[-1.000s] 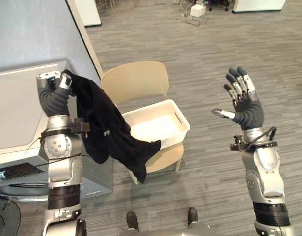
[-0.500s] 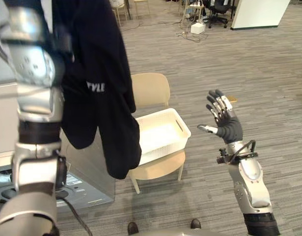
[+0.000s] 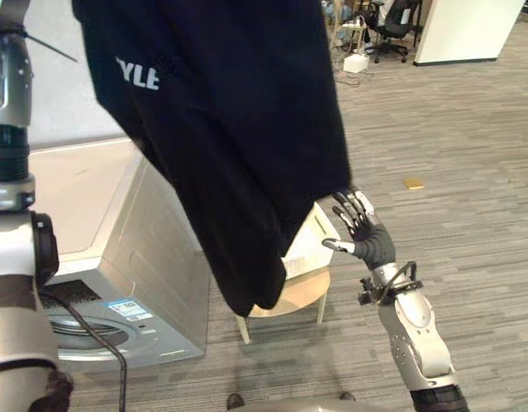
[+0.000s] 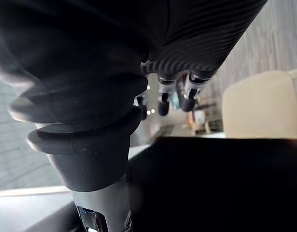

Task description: Pick up the laundry basket with both hands and put the clothes into the washing machine.

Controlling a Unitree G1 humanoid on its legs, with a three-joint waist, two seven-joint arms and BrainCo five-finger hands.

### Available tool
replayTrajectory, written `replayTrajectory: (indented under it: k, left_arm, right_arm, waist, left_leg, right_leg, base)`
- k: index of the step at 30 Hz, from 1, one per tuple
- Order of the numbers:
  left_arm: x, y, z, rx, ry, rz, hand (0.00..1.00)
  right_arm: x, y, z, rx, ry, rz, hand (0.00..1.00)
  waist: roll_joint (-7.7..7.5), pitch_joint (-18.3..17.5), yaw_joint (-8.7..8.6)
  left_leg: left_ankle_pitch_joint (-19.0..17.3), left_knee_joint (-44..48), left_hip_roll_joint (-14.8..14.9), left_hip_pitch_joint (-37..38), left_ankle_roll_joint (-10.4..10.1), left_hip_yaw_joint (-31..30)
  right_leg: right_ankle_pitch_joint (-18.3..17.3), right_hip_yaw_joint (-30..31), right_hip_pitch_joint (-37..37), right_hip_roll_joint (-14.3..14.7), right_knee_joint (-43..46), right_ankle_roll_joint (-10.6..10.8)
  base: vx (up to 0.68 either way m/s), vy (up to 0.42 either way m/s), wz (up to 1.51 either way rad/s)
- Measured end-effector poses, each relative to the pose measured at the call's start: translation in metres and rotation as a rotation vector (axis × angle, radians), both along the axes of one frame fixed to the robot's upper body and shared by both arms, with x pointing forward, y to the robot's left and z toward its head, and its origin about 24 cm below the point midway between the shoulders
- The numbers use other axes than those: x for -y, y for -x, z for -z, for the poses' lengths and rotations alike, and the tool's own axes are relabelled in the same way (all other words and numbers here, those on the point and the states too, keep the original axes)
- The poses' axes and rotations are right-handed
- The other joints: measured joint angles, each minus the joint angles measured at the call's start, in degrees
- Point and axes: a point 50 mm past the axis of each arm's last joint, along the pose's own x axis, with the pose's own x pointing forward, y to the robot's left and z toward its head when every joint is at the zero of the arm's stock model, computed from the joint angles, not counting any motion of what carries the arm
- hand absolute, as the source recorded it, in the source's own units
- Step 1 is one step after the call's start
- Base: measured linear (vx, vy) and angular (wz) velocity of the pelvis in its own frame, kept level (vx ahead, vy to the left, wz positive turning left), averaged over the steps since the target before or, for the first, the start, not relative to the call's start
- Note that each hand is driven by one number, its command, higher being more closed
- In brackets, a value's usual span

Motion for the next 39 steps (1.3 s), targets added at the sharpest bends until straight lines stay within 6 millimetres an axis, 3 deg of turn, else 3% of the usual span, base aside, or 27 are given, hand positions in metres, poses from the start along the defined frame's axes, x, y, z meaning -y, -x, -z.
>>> replayTrajectory:
  k: [7,13,17,21,25,30,31,32,33,34,36,37,39]
  left_arm:
    - [-0.007,0.0,0.002,-0.008,0.014,-0.013,1.0]
    - [-0.03,-0.011,0.028,-0.081,0.088,-0.062,1.0]
    - [-0.037,-0.009,0.034,-0.081,0.11,-0.076,1.0]
    - [-0.046,-0.001,0.031,-0.042,0.148,-0.097,1.0]
    - [-0.045,0.005,0.029,-0.02,0.134,-0.106,1.0]
    - [-0.038,0.013,0.033,0.005,0.092,-0.103,1.0]
    - [-0.039,0.017,0.037,0.016,0.091,-0.11,1.0]
    - [-0.043,0.018,0.043,0.015,0.102,-0.119,1.0]
    - [-0.045,0.016,0.046,0.005,0.112,-0.13,1.0]
    - [-0.049,0.018,0.045,0.007,0.134,-0.142,1.0]
    - [-0.057,0.017,0.054,-0.011,0.171,-0.163,1.0]
    - [-0.056,0.015,0.058,-0.026,0.167,-0.165,1.0]
    - [-0.051,0.014,0.062,-0.02,0.174,-0.131,1.0]
  right_arm:
    - [0.0,0.0,0.002,-0.006,0.0,-0.003,0.0]
    - [0.0,-0.001,0.012,-0.051,0.005,0.0,0.0]
    - [0.0,-0.001,0.014,-0.06,0.005,-0.002,0.0]
    - [-0.002,-0.002,0.013,-0.055,0.001,-0.012,0.0]
    - [-0.003,-0.003,0.012,-0.055,-0.018,-0.016,0.0]
    - [0.001,-0.004,0.01,-0.047,-0.019,0.005,0.0]
    - [0.003,-0.005,0.009,-0.04,-0.018,0.013,0.0]
    - [0.007,-0.006,0.008,-0.037,-0.018,0.037,0.0]
    - [0.009,-0.006,0.007,-0.037,-0.018,0.056,0.0]
    - [0.016,-0.011,-0.002,0.001,-0.001,0.085,0.0]
    - [0.034,-0.019,-0.016,0.053,0.042,0.167,0.0]
    - [0.048,-0.018,-0.02,0.068,0.061,0.239,0.0]
    - [0.061,-0.015,-0.02,0.063,0.062,0.305,0.0]
  waist:
    - [0.07,0.0,0.24]
    - [0.65,-0.5,0.15]
    - [0.53,-0.5,0.35]
    - [0.4,-0.4,1.64]
    - [0.07,-0.4,2.05]
    - [-0.73,0.7,2.57]
    - [-0.84,1.5,2.7]
    - [-1.06,2.6,3.09]
    - [-2.74,2.9,2.91]
    - [-5.15,4.4,2.33]
    - [-4.13,7.0,3.74]
    - [-3.03,7.6,3.15]
    - [-3.16,7.9,1.38]
  left_leg:
    - [0.3,0.3,-0.1,-0.6,0.3,-1.2]
    - [0.3,0.4,-0.1,0.7,0.3,-1.9]
    - [0.3,0.4,0.4,1.3,0.3,-2.9]
    - [0.2,0.4,1.0,2.4,0.3,-3.3]
    - [0.1,0.4,1.7,2.5,0.0,-4.2]
    - [0.3,4.3,1.8,-2.5,-0.1,-10.8]
    - [0.0,5.6,1.8,-3.9,1.4,-11.4]
    - [-2.1,6.6,1.3,-6.4,10.8,-10.1]
    - [-6.3,7.7,2.0,-7.4,20.7,-3.4]
    - [-10.0,15.4,4.8,-10.5,20.5,4.2]
    - [-11.2,32.3,9.1,-11.8,18.8,8.1]
    - [-10.7,32.9,8.0,-9.3,15.4,9.3]
    - [-8.1,30.9,4.5,-9.7,14.4,8.7]
  right_leg:
    - [0.1,-1.3,0.3,0.0,-0.1,0.0]
    - [-0.1,-1.6,2.0,0.1,-0.1,0.2]
    - [-0.7,-2.6,3.3,0.6,0.0,0.0]
    - [-1.3,-2.8,4.2,1.3,0.2,-0.5]
    - [-2.1,-3.6,5.2,2.0,0.2,-0.6]
    - [-5.4,-10.4,4.8,1.9,5.7,-1.4]
    - [-7.6,-12.2,4.1,1.3,8.9,-1.8]
    - [-9.9,-14.6,2.6,0.0,13.3,-3.4]
    - [-10.0,-16.6,2.3,-0.3,13.4,-4.1]
    - [-10.0,-19.2,3.0,-1.8,12.6,-4.2]
    - [-10.5,-20.5,3.1,-3.1,16.6,-4.7]
    - [-10.7,-22.0,3.6,-4.6,20.0,-4.6]
    - [-12.5,-23.0,2.3,-7.7,24.2,-5.1]
  base:
    - [0.02,0.0,0.08]
    - [0.04,-0.004,0.04]
    - [0.02,-0.014,0.14]
    - [0.0,-0.014,0.03]
    - [0.0,-0.021,0.11]
    - [-0.02,-0.037,0.68]
    - [-0.08,-0.064,1.02]
    - [-0.09,-0.073,1.26]
    - [-0.08,-0.134,1.6]
    - [-0.04,-0.067,1.29]
    - [-0.03,0.069,0.78]
    - [-0.02,0.137,0.84]
    - [-0.07,0.096,1.12]
